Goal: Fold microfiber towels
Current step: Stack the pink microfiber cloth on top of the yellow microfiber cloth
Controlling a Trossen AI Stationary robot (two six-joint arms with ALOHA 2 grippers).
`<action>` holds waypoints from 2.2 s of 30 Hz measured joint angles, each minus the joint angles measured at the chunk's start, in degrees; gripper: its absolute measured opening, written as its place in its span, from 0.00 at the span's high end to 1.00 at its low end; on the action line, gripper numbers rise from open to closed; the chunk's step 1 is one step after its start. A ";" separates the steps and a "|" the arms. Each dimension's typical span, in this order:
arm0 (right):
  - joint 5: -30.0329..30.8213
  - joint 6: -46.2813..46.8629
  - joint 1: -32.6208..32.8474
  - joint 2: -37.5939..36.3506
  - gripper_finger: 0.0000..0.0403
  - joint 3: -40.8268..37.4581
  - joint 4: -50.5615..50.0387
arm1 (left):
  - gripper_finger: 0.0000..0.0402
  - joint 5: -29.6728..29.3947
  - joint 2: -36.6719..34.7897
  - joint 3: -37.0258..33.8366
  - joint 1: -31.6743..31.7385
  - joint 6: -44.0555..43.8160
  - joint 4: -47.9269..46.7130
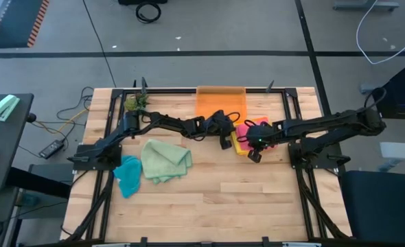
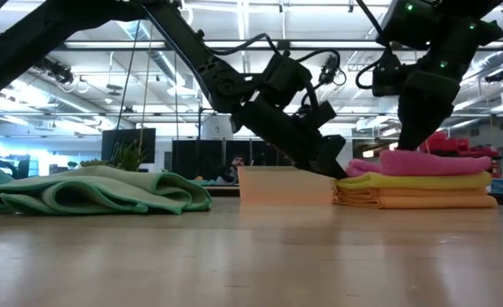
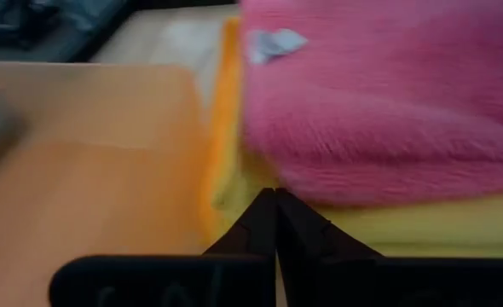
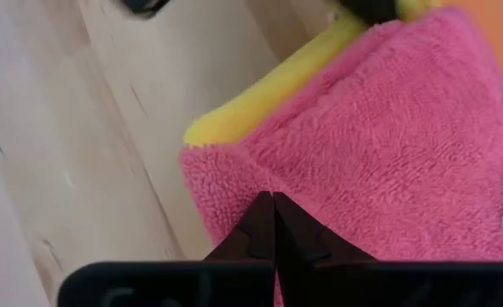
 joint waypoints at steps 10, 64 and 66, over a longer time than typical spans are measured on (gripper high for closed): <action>0.44 -0.71 0.15 2.43 1.00 -0.02 0.06 | 0.97 -0.53 -2.68 0.00 -1.21 -0.75 0.06; 1.70 0.77 -0.06 -15.27 0.98 0.04 -4.82 | 0.37 4.11 -0.02 0.09 -0.66 -56.94 5.60; 1.70 0.78 -0.06 -15.27 0.98 0.04 -4.83 | 0.37 4.11 -0.02 0.09 -0.38 -56.96 4.81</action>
